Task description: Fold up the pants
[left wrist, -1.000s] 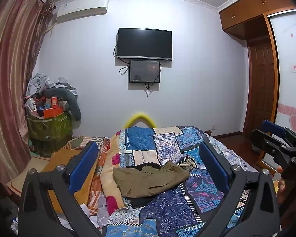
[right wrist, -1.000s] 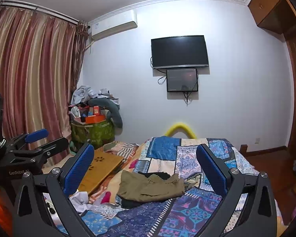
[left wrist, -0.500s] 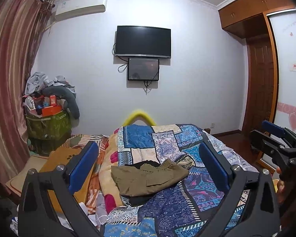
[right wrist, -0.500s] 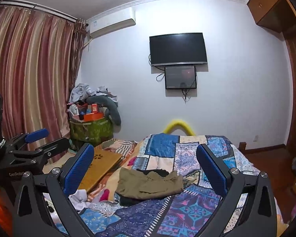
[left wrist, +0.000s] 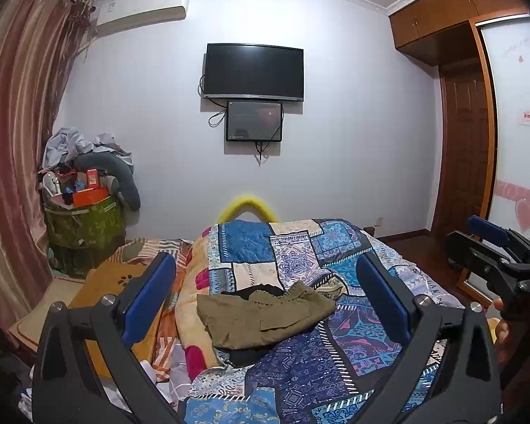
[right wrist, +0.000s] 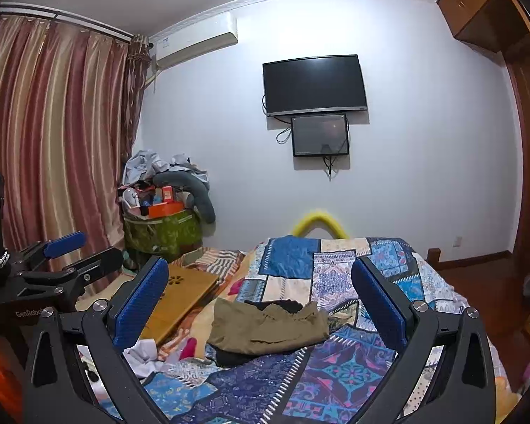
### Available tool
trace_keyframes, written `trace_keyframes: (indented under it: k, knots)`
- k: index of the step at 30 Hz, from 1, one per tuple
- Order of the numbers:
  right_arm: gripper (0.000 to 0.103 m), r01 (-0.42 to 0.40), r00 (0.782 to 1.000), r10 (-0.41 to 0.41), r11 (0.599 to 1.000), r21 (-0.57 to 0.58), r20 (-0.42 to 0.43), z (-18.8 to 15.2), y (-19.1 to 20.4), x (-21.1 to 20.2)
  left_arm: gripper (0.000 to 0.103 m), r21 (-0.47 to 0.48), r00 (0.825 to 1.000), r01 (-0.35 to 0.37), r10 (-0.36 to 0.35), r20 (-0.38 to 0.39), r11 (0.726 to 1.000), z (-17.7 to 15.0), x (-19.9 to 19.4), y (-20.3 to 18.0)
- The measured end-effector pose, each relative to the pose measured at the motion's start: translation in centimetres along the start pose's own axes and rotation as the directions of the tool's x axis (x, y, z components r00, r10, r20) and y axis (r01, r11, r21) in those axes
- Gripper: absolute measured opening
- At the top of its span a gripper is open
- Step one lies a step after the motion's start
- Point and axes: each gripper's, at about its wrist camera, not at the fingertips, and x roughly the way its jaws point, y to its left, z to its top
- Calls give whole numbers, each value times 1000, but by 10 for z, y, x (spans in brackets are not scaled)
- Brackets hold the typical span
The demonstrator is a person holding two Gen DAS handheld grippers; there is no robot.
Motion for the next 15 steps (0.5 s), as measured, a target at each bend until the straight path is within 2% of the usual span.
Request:
trace_keyframes:
  k: [15]
  knots:
    - [103, 8, 1000, -8, 1000, 1, -1, 0, -3, 0, 103, 2, 999, 33, -33, -8, 999, 0, -2, 0]
